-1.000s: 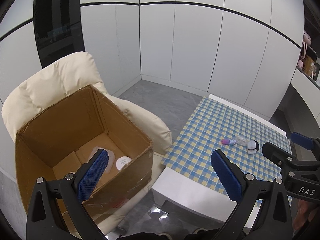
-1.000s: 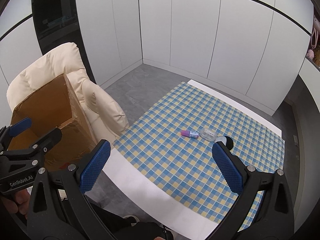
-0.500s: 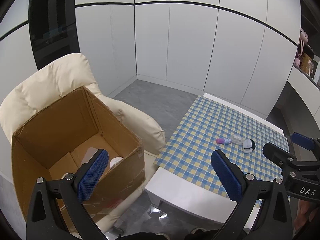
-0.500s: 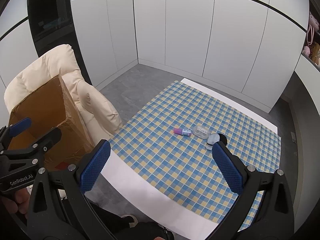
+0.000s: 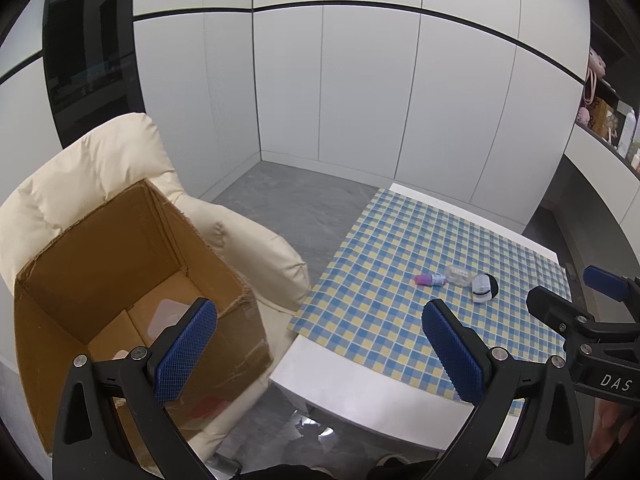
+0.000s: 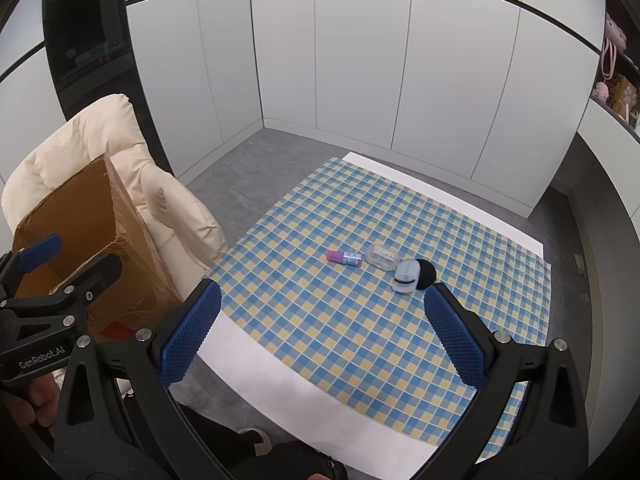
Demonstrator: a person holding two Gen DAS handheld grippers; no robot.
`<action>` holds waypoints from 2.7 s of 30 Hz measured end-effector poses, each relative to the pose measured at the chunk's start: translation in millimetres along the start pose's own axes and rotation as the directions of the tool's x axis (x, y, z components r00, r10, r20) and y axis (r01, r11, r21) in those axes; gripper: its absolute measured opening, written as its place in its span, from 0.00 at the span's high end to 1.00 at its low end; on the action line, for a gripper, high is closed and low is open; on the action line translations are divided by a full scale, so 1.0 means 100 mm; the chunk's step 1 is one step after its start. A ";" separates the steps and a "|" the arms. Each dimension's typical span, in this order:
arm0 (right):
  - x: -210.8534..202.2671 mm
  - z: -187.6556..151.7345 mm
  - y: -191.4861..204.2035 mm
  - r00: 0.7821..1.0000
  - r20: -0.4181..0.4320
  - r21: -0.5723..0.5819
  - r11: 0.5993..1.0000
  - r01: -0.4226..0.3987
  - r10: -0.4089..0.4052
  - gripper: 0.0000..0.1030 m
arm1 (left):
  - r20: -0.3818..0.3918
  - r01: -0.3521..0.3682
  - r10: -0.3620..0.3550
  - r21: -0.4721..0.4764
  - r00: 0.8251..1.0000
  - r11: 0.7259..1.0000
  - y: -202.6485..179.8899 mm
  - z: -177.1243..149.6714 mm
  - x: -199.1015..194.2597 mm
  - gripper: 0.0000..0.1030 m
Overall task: Organize objects
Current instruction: 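Move both open tools from the box back over the checkered table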
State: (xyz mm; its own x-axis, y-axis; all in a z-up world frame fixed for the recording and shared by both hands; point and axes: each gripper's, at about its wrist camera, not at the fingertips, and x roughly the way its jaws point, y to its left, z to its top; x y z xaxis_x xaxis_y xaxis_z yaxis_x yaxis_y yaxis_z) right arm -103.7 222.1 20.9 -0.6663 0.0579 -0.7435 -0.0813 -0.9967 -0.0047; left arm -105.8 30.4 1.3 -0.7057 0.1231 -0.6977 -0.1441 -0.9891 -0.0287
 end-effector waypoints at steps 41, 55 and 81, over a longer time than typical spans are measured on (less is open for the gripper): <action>-0.27 -0.28 -0.90 0.994 -0.013 0.130 0.986 0.107 -0.106 0.00 | -0.018 0.122 -0.121 0.088 0.992 0.989 -0.85 0.00 0.13 0.00; -0.35 -0.36 -1.12 0.990 -0.019 0.161 0.977 0.139 -0.138 0.00 | -0.046 0.153 -0.149 0.105 0.988 0.983 -1.03 -0.03 0.16 0.00; -0.52 -0.56 -1.52 0.983 -0.041 0.226 0.957 0.182 -0.177 0.00 | -0.077 0.215 -0.206 0.148 0.976 0.965 -1.46 -0.10 0.18 0.01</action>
State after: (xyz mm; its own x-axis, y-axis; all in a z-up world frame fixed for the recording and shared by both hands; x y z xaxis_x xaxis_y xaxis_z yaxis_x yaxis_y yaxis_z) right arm -14.6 367.7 22.9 -0.6104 0.2312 -0.7576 -0.3662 -0.9305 0.0111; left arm -90.4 176.1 -13.7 -0.6053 0.3173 -0.7301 -0.3937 -0.9164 -0.0719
